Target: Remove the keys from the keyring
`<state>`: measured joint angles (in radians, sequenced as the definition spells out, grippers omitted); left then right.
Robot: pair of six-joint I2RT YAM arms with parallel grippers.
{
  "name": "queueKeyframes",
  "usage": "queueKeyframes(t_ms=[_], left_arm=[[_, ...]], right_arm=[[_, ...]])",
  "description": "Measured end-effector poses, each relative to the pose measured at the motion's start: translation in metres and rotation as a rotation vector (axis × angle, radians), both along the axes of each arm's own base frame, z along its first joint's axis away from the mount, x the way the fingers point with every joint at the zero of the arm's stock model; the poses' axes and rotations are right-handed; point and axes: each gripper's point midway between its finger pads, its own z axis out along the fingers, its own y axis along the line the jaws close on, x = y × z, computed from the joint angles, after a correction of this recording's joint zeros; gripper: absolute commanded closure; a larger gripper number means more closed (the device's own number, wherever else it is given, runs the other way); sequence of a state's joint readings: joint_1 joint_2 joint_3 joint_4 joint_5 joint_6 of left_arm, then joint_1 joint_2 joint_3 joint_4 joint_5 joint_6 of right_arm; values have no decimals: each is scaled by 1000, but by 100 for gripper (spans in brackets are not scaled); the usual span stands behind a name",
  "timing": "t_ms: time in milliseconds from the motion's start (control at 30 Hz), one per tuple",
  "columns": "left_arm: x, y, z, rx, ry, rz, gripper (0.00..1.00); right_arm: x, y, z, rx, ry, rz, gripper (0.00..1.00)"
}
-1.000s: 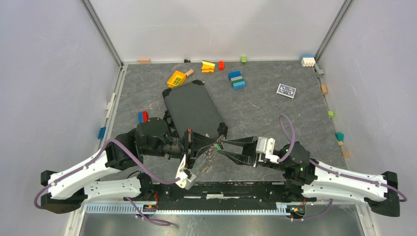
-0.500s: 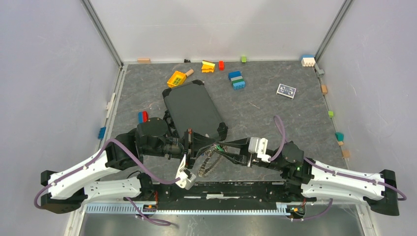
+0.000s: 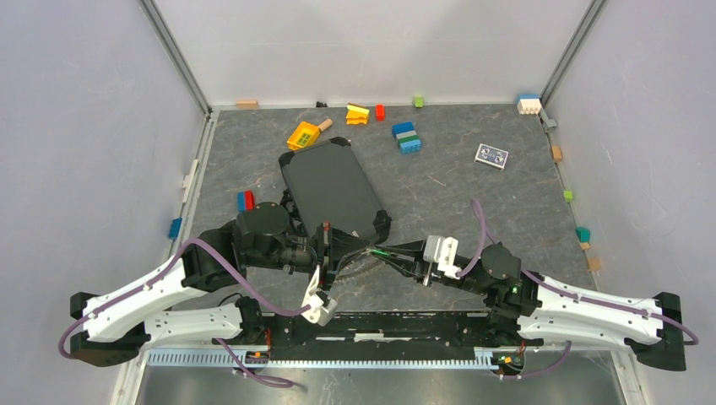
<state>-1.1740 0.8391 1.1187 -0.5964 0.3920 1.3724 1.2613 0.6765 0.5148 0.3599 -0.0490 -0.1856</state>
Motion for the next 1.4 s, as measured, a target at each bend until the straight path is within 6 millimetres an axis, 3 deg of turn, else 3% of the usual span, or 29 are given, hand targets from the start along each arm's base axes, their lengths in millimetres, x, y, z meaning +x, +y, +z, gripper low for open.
queueKeyframes(t_ms=[100, 300, 400, 467, 633, 867, 1400], left_arm=[[0, 0, 0, 0, 0, 0, 98], [0, 0, -1, 2, 1, 0, 98], [0, 0, -2, 4, 2, -1, 98], [0, -1, -3, 7, 3, -1, 98], [0, -1, -5, 11, 5, -1, 98], [0, -1, -7, 15, 7, -1, 98], [1, -3, -11, 21, 10, -3, 98]], right_arm=[[1, -2, 0, -4, 0, -8, 66], [0, -7, 5, 8, -4, -9, 74], [-1, -7, 6, 12, -4, -9, 65], [-1, -7, 5, 12, -1, -8, 65], [-1, -6, 4, 9, 0, -5, 78], [-2, -5, 3, 7, 4, 0, 86], [2, -14, 9, -39, -35, -33, 85]])
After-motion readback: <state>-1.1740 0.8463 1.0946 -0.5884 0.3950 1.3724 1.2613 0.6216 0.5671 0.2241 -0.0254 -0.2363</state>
